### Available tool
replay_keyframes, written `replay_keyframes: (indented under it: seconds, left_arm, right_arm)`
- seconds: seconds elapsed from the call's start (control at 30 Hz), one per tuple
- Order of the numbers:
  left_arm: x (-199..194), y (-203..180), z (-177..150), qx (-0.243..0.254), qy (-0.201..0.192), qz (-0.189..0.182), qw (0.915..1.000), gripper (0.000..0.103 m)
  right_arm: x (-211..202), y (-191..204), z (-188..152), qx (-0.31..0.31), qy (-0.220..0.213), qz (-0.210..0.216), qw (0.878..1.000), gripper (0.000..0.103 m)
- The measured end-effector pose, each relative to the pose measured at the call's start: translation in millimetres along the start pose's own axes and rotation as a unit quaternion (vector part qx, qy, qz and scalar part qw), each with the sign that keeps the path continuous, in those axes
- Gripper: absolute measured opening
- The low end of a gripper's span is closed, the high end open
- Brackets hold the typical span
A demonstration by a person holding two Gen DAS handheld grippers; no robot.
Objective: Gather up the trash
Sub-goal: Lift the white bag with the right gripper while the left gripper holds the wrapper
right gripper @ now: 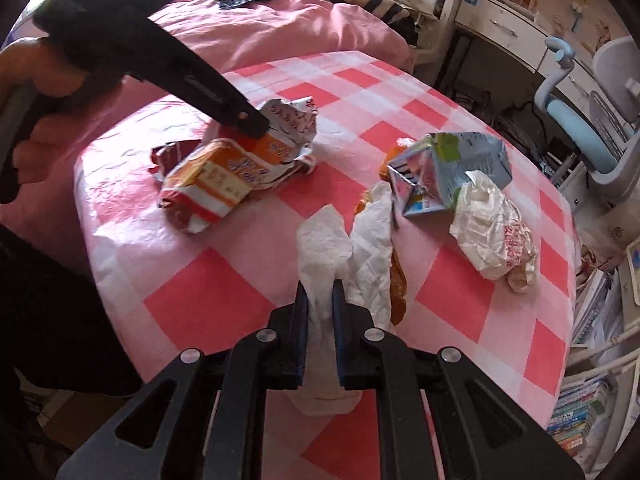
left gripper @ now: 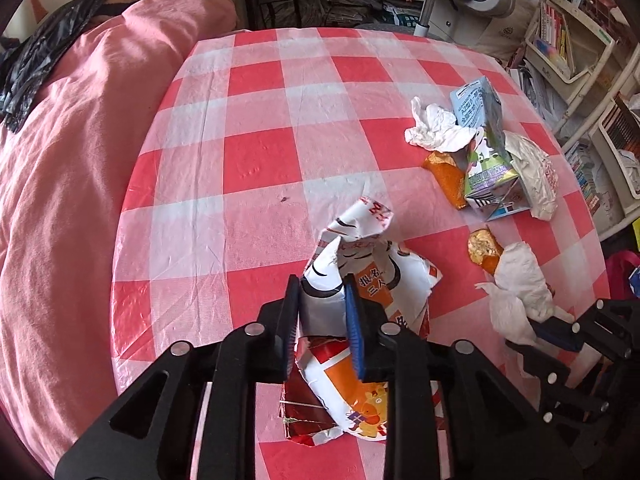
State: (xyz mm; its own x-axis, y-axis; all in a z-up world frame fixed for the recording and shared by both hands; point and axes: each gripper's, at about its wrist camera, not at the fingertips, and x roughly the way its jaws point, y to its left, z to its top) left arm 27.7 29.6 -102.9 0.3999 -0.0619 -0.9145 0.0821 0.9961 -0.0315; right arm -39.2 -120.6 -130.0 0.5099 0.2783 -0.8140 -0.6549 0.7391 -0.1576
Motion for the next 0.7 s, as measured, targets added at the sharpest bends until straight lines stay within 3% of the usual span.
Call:
replay_keyframes:
  seconds: [0.07,0.13,0.27,0.4,0.5,0.57,0.63,0.7]
  left_arm:
    - [-6,1,2,-0.007,-0.013,-0.007,0.9999,0.017]
    - [-15,4,6,-0.019,-0.029,-0.016,0.9993,0.016]
    - [-38,10,11,-0.039,-0.062,-0.035,0.9967,0.016]
    - [-47,13,12,-0.041,-0.075,-0.034,0.9957,0.016]
    - [-46,13,12,-0.038,-0.072,-0.031,0.9962,0.016]
    - [-43,11,12,-0.034,-0.069,-0.028,0.9967,0.016]
    - [-43,9,12,-0.029,-0.067,-0.028,0.9969,0.016]
    - [-42,7,12,-0.026,-0.067,-0.028,0.9970,0.016]
  right_arm:
    - [-4,-7,2,0.007,-0.012,-0.039,0.999,0.012]
    - [-15,-14,3,0.019,-0.038,-0.042,0.998,0.012]
    - [-36,-17,3,0.025,-0.089,0.028,0.995,0.012]
    - [-33,-2,2,-0.005,-0.078,0.076,0.994,0.012]
    - [-21,9,-2,-0.036,-0.048,0.055,0.997,0.012]
    - [-15,11,-4,-0.042,-0.033,0.042,0.998,0.024]
    - [-11,10,-5,-0.038,-0.027,0.039,0.998,0.057]
    - [-12,9,-6,-0.034,-0.033,0.032,0.998,0.060]
